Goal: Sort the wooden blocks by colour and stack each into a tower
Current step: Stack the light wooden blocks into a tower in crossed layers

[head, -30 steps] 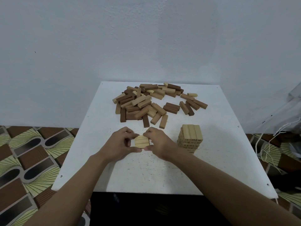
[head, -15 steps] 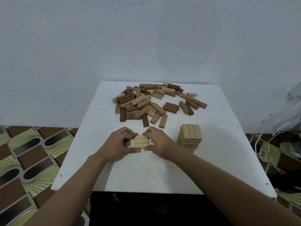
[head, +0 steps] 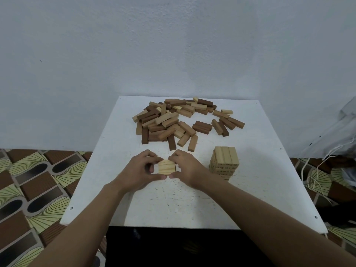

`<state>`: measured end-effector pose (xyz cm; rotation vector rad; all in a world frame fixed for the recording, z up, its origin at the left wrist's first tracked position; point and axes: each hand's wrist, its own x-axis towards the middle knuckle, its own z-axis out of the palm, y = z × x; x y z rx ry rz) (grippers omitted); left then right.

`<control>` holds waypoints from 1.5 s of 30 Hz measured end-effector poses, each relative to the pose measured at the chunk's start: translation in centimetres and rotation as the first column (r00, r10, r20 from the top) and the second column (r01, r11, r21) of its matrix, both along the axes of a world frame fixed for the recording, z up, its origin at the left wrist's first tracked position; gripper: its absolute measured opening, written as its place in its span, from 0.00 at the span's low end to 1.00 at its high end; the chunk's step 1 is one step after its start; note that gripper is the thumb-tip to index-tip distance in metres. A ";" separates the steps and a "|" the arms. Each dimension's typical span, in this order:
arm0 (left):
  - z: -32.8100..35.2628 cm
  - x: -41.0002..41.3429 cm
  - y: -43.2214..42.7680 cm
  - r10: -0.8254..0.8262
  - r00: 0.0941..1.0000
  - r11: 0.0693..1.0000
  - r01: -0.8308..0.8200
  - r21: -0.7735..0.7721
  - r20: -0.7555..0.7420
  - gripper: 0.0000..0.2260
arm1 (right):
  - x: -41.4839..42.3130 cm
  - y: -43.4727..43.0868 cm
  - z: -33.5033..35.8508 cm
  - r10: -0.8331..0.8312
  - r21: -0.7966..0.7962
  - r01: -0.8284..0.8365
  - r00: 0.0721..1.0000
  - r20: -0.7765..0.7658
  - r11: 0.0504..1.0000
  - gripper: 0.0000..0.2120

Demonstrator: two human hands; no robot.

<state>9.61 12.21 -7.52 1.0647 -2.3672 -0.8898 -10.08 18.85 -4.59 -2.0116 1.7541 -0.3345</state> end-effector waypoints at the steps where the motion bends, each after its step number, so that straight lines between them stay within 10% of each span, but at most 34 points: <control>1: 0.0 -0.1 0.0 0.000 1.000 1.000 0.000 0.012 0.003 0.25 | 0.0 0.0 0.0 0.004 -0.004 -0.004 1.000 -0.006 1.000 0.23; 23: 13.6 -4.4 -0.6 -0.155 0.966 0.979 0.178 0.101 -0.205 0.19 | -5.0 1.6 11.3 0.013 -0.264 0.032 0.986 0.168 0.964 0.17; 45: 10.3 -13.7 4.2 -0.180 0.982 0.983 0.182 -0.022 0.054 0.27 | -15.8 7.8 8.5 -0.117 -0.163 0.147 0.977 0.180 0.976 0.22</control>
